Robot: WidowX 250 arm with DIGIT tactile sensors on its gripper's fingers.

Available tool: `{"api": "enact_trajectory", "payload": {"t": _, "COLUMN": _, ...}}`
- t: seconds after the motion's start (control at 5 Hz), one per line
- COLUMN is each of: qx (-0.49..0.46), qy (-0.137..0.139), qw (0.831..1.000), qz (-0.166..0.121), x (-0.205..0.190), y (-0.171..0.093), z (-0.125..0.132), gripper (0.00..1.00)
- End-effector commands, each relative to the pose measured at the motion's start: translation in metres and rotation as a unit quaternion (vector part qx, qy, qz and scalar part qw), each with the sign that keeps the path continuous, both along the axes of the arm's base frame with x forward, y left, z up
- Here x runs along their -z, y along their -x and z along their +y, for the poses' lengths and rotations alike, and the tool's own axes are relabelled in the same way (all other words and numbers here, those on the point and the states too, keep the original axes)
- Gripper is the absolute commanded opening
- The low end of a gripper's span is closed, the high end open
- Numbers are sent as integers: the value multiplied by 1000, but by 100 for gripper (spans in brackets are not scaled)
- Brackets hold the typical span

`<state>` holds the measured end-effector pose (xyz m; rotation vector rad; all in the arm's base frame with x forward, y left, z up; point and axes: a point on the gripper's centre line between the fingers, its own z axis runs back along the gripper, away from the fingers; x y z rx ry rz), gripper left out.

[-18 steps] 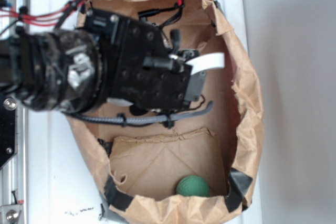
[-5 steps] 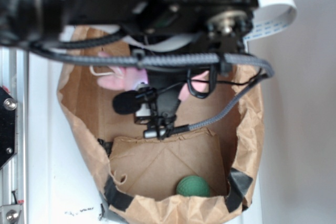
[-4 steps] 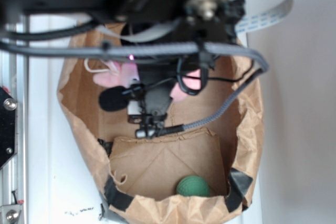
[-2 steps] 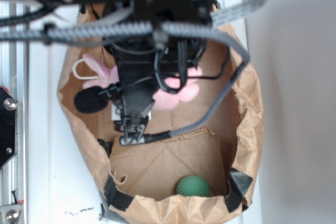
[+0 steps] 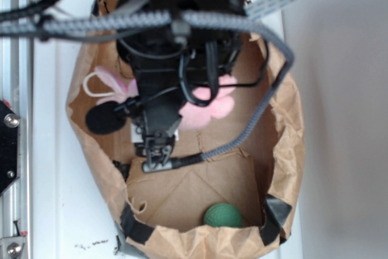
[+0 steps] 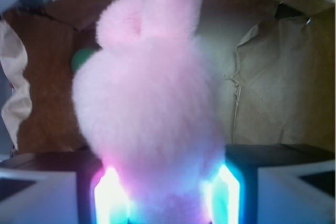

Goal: Grab the pink bunny.

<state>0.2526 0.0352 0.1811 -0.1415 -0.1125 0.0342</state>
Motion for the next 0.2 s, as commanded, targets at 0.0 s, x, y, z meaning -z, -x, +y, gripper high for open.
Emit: {"api": "enact_trajectory", "payload": {"t": 0.0, "qx": -5, "qy": -16, "qw": 997, "qz": -75, "x": -13, "y": 3, "z": 1, "gripper": 0}}
